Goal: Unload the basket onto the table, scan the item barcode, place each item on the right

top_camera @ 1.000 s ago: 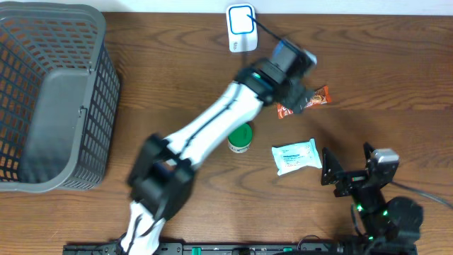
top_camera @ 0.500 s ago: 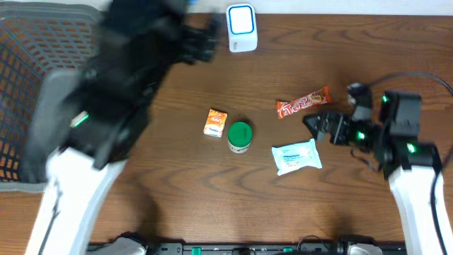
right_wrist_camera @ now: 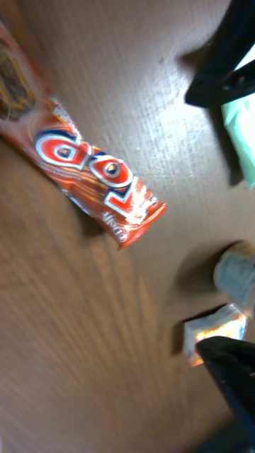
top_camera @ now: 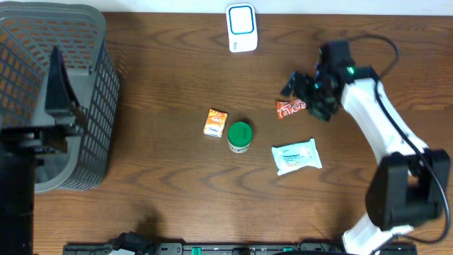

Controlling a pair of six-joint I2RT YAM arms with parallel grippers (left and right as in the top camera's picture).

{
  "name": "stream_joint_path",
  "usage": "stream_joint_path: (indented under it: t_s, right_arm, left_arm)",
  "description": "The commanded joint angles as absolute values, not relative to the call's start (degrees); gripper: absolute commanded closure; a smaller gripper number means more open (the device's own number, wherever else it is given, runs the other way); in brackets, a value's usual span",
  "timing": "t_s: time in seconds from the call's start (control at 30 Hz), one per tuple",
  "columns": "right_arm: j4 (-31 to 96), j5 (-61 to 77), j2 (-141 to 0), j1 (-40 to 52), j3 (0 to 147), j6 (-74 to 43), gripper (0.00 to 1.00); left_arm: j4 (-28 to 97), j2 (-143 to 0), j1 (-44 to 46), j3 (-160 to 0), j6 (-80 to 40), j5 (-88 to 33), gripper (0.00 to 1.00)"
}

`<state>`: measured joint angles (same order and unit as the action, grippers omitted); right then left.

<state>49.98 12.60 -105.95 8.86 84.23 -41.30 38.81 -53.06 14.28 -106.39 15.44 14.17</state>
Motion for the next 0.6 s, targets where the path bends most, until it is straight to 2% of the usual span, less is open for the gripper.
stream_joint_path:
  t_s: [0.0, 0.07, 0.2, 0.33, 0.57]
  right_arm:
    - [55.5, 2.6, -109.5, 9.0, 93.5, -52.2, 0.04]
    - [56.3, 1.8, -111.2, 8.6, 95.6, -55.8, 0.04]
    - [55.4, 1.8, -113.8, 6.8, 96.1, -60.8, 0.18]
    - [54.4, 1.8, -117.9, 5.8, 96.1, -60.8, 0.11]
    - [51.0, 5.6, -124.3, 5.6, 96.1, -60.6, 0.16]
  left_arm:
    - [41.7, -54.6, 14.0, -106.0, 18.5, 16.4, 0.01]
    - [41.8, -54.6, 14.0, -105.4, 21.3, 16.6, 0.01]
    - [42.2, -54.5, 14.0, -104.2, 21.4, 16.6, 0.01]
    - [41.8, -54.5, 14.0, -102.8, 21.4, 16.6, 0.01]
    - [41.3, -54.5, 14.0, -101.8, 21.4, 16.6, 0.01]
